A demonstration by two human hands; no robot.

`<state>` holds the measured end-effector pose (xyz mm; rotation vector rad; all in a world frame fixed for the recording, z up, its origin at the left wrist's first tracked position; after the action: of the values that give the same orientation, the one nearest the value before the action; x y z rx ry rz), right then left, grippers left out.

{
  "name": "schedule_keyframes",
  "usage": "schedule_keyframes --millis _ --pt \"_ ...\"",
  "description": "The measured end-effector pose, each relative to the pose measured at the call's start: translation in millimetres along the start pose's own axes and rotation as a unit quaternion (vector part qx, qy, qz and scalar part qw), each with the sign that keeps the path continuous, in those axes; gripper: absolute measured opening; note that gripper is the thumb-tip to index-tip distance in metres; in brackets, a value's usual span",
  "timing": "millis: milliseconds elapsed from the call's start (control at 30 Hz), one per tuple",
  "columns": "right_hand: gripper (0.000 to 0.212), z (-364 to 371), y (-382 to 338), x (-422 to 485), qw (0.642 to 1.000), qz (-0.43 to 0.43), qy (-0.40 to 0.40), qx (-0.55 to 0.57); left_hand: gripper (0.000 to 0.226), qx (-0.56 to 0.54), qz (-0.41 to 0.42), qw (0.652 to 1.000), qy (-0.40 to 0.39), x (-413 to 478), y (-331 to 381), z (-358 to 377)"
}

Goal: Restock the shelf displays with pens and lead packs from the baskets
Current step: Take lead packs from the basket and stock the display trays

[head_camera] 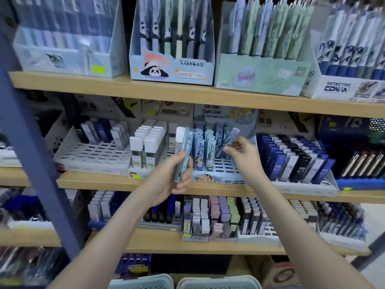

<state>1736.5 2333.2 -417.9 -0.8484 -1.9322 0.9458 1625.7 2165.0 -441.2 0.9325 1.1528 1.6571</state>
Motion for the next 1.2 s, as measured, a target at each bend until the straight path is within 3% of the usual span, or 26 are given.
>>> schedule_keyframes --millis 400,667,833,1000,1200 --pt "0.021 7 -10 18 0.989 -0.066 -0.049 -0.123 0.029 0.06 0.027 0.996 0.064 10 -1 4" --pt "0.064 9 -11 19 0.966 -0.167 -0.065 -0.188 0.03 0.038 0.04 0.996 0.07 10 1 3" --pt "0.061 5 -21 19 0.943 -0.229 -0.033 -0.241 0.03 0.032 0.051 0.996 0.065 11 3 2" --pt "0.055 -4 -11 24 0.972 -0.16 -0.027 -0.168 0.031 0.032 0.053 0.996 0.06 11 2 3" --pt "0.048 -3 -12 25 0.974 -0.159 -0.03 -0.158 0.031 0.046 0.051 0.996 0.06 12 -1 5"
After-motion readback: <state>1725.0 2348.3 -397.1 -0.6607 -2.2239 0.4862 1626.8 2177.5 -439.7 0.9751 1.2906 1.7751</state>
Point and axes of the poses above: each hand's wrist, its own x-axis towards the middle knuckle, its own z-axis out of the palm, y = z × x, the point moved 5 cm from there along x, towards the middle knuckle, and after that the axes turned 4 degrees about y, right-handed, at the moved point
